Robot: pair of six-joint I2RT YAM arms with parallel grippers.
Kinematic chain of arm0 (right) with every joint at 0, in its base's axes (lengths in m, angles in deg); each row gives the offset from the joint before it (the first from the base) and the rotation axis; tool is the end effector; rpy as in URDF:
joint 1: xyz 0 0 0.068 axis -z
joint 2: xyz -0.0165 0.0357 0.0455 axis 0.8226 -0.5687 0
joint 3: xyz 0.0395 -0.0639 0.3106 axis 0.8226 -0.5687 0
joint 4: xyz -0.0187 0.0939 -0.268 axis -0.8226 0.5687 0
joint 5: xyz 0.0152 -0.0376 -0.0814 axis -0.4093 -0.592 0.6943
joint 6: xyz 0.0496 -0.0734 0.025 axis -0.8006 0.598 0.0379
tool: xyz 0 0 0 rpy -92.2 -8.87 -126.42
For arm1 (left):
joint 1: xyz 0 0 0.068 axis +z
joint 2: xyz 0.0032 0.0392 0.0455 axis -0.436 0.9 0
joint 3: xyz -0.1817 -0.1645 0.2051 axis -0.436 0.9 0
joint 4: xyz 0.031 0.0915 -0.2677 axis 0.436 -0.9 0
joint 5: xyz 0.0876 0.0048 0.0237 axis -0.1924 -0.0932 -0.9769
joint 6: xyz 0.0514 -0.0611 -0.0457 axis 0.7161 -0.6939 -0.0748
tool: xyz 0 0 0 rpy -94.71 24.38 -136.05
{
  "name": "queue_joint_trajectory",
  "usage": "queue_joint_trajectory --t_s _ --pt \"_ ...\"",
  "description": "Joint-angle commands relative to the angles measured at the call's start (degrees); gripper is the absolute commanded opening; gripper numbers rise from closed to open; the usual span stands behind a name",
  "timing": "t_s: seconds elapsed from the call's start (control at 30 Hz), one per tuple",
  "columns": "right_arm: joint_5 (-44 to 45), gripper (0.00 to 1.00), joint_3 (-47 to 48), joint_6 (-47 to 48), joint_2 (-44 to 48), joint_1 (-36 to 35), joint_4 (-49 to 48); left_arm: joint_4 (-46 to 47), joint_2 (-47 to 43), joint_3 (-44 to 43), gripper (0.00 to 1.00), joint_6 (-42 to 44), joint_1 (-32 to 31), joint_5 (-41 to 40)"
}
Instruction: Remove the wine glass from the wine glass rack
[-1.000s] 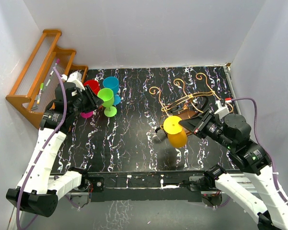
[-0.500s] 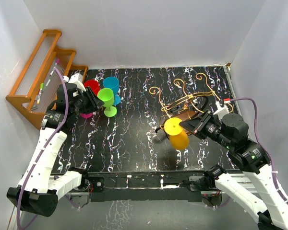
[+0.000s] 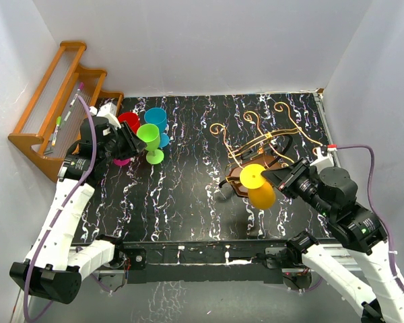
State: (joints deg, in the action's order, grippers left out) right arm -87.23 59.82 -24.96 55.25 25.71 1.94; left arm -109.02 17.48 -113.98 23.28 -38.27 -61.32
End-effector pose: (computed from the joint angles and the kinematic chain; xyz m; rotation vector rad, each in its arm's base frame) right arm 0.0943 0.0539 0.3839 0.5439 2.0096 1.0156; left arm 0.2483 -0.0667 0.4120 -0.2330 2.0422 -0.6186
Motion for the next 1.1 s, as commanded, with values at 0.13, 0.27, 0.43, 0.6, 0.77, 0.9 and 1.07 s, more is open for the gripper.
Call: queue_joint_trajectory --t_s 0.13,0.27,0.43,0.6,0.77,0.9,1.07 --pt "-6.4 0.08 -1.2 2.6 -3.7 -0.1 -16.0 0.2 -0.5 -1.0 0.29 0.2 0.3 0.5" --pt "-14.3 0.08 -0.3 3.9 -8.2 -0.1 -21.5 0.0 -0.5 -1.2 0.29 0.2 0.3 0.6" --pt "-28.2 0.08 2.9 7.3 -16.0 -0.1 -26.4 -0.7 -0.5 -0.9 0.30 0.2 0.3 1.2" --pt "-43.2 0.08 8.1 13.9 -24.1 -0.1 -31.2 -1.1 -0.2 -0.7 0.30 0.3 0.3 1.7" --pt "-50.0 0.08 14.7 21.3 -32.9 -1.2 -31.0 -2.8 0.7 -2.3 0.30 0.5 0.3 1.6" --pt "-47.7 0.08 19.7 29.0 -37.7 -6.2 -28.8 -4.2 1.1 -3.3 0.30 0.9 0.3 1.4" --pt "-30.1 0.08 26.8 47.4 -41.8 -20.0 -24.1 -5.9 1.7 -4.3 0.31 1.4 0.4 0.4"
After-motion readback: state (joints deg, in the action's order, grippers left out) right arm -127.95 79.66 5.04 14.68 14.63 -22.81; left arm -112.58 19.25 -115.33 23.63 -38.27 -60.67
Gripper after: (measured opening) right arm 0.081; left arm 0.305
